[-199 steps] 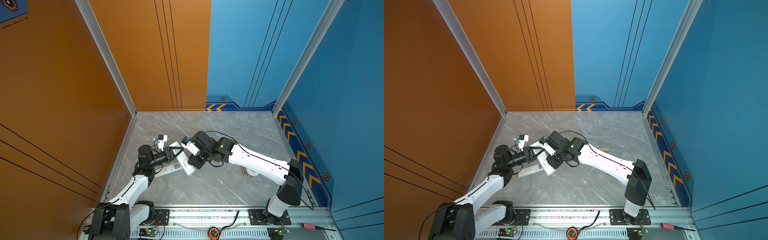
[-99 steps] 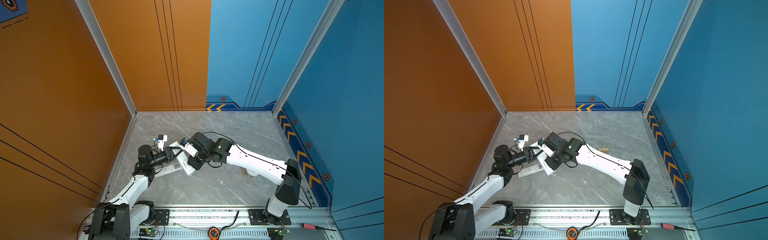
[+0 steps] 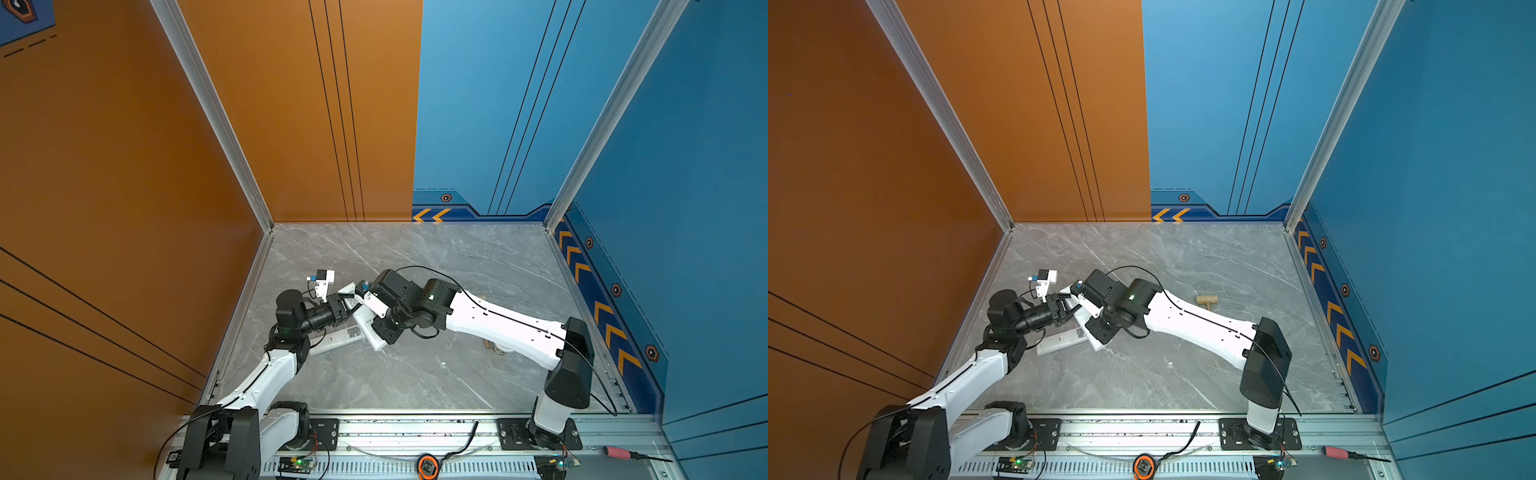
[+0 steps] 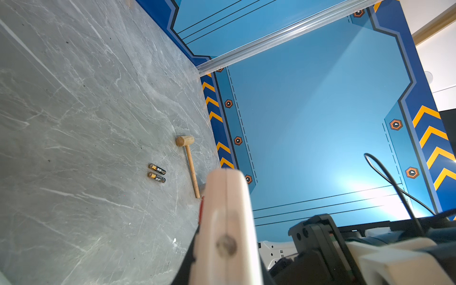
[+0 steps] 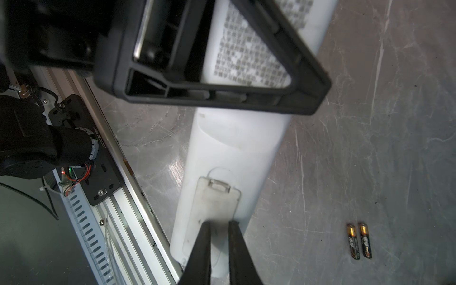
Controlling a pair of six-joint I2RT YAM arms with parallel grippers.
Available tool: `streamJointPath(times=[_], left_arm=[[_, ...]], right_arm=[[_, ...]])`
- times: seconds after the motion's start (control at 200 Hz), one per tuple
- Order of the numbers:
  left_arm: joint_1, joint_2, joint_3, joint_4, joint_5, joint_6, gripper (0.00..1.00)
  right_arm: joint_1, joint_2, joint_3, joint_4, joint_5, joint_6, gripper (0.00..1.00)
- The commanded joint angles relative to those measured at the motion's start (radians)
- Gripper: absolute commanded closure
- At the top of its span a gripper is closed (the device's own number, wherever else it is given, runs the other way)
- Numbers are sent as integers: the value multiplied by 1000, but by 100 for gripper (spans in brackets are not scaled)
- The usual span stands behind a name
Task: Load the batteries into the remote control
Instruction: 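Press and slide the cover shut with the right gripper fingertips, then release the remote onto the table with the left gripper while the right gripper withdraws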
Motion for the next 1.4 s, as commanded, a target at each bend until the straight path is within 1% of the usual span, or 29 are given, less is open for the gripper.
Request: streamJointPath(times=[0.0,0.2,0.391,0.446,0.496,0.536,0.561,0.616,0.646,0.681,0.691,0.701,0.716,0.731,0.741,0.751,0.771,0.776,0.801,0.861,0.881,0.991,1.061,1.122,1.202,1.222,1.352,1.377,1.397], left_arm=[[-9,-19,16,31,31,-11,100],[-9,-19,15,31,30,-11,100],[-10,-16,13,32,24,-9,100],[-9,-12,14,10,19,1,100],[-12,-8,16,-26,11,24,100],[-18,-5,22,-69,-13,54,100],[-22,-3,36,-136,-34,95,100],[-46,2,100,-360,-125,233,100],[-68,8,149,-498,-202,309,100],[-103,21,216,-649,-301,398,100],[-110,27,224,-689,-354,418,100],[-122,34,256,-727,-369,435,100],[-137,46,273,-769,-427,457,100],[-156,60,309,-802,-447,476,100],[-167,70,318,-830,-481,487,100],[-177,80,347,-859,-490,498,100],[-198,100,387,-906,-543,513,100],[-203,105,387,-916,-575,516,100],[-229,132,434,-968,-641,523,100],[-275,212,534,-1041,-728,535,100],[-296,245,578,-1088,-778,549,100],[-448,480,915,-1405,-1169,653,100],[-502,642,1117,-1551,-1351,668,100],[-523,757,1234,-1613,-1450,664,100],[-529,882,1362,-1664,-1541,661,100],[-531,915,1397,-1679,-1559,668,100],[-546,1130,1639,-1775,-1693,714,100],[-546,1165,1684,-1789,-1702,720,100],[-547,1192,1717,-1796,-1743,725,99]], right_arm=[[2,30,12,-60,51,-13,88],[5,78,53,-117,130,36,93],[35,126,81,-153,171,98,90],[31,112,72,-155,179,119,86],[8,81,56,-149,165,146,81],[-16,47,36,-140,156,173,74],[-34,20,19,-131,150,193,68],[-84,-43,-33,-106,132,236,55],[-110,-78,-67,-89,121,255,49],[-145,-119,-105,-70,112,273,45],[-154,-127,-116,-65,106,277,44],[-162,-139,-124,-60,103,281,43],[-175,-152,-136,-55,99,284,41],[-187,-163,-146,-54,99,287,40],[-192,-170,-148,-53,101,288,39],[-200,-176,-154,-53,102,290,39],[-211,-187,-164,-54,105,292,38],[-214,-190,-166,-55,106,293,38],[-228,-203,-175,-56,112,295,37],[-255,-230,-202,-56,130,310,35],[-265,-240,-213,-56,136,318,34],[-314,-287,-273,-56,166,361,32],[-335,-312,-303,-56,181,371,32],[-358,-329,-323,-54,178,381,31],[-366,-348,-341,-55,169,384,32],[-398,-353,-347,-55,168,384,32],[-439,-390,-394,-46,156,388,31],[-448,-398,-404,-40,150,388,31],[-457,-402,-411,-36,144,388,31]])
